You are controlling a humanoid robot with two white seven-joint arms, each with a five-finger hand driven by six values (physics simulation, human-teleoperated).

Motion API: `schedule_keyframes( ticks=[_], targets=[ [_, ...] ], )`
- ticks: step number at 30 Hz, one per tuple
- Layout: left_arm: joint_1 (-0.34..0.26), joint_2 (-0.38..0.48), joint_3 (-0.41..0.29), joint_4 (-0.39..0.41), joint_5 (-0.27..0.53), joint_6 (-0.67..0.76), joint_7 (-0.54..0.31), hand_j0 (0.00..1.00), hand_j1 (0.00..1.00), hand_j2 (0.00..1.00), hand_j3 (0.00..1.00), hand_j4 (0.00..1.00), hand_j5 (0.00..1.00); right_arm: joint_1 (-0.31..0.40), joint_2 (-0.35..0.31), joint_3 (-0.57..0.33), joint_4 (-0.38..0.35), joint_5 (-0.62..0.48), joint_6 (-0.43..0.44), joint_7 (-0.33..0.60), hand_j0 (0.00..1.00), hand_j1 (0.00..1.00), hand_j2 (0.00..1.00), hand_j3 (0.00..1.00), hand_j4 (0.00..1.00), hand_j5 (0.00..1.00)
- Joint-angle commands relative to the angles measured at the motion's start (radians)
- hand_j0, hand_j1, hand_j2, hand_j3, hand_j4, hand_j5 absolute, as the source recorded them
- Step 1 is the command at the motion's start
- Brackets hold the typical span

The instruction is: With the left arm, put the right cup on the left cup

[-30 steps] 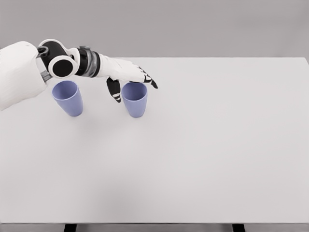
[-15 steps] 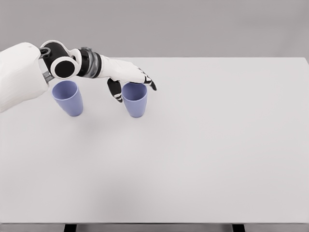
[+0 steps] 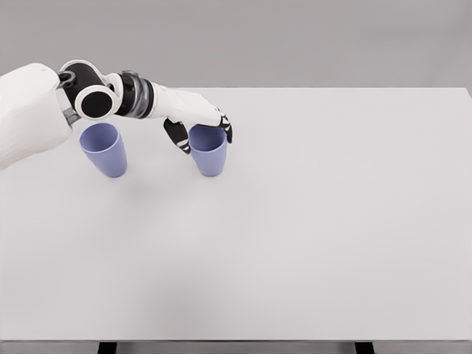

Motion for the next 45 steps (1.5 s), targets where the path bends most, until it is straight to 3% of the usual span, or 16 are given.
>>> schedule_keyframes(
  ticks=[1,9,31,45],
  targets=[
    [0.0,0.002,0.002,-0.003,0.003,0.0,0.0,0.7,0.7,0.7,0.7,0.7,0.7,0.0,0.0,0.0,0.0,0.001,0.0,0.0,1.0,1.0,1.0,1.0,1.0,1.0],
    [-0.011,0.019,0.002,-0.013,0.011,-0.005,0.0,0.7,0.7,0.7,0.7,0.7,0.7,0.0,0.0,0.0,0.0,0.0,0.0,0.0,1.0,1.0,1.0,1.0,1.0,1.0],
    [-0.074,0.205,0.011,-0.179,0.057,-0.005,0.0,0.7,0.7,0.7,0.7,0.7,0.7,0.0,0.0,0.0,0.0,0.0,-0.002,0.0,1.0,1.0,1.0,1.0,1.0,1.0],
    [-0.124,0.303,0.011,-0.204,0.092,-0.011,0.0,0.71,0.71,0.71,0.71,0.71,0.71,0.0,0.0,0.0,0.0,0.0,0.0,0.0,1.0,1.0,1.0,1.0,1.0,1.0]
  ],
)
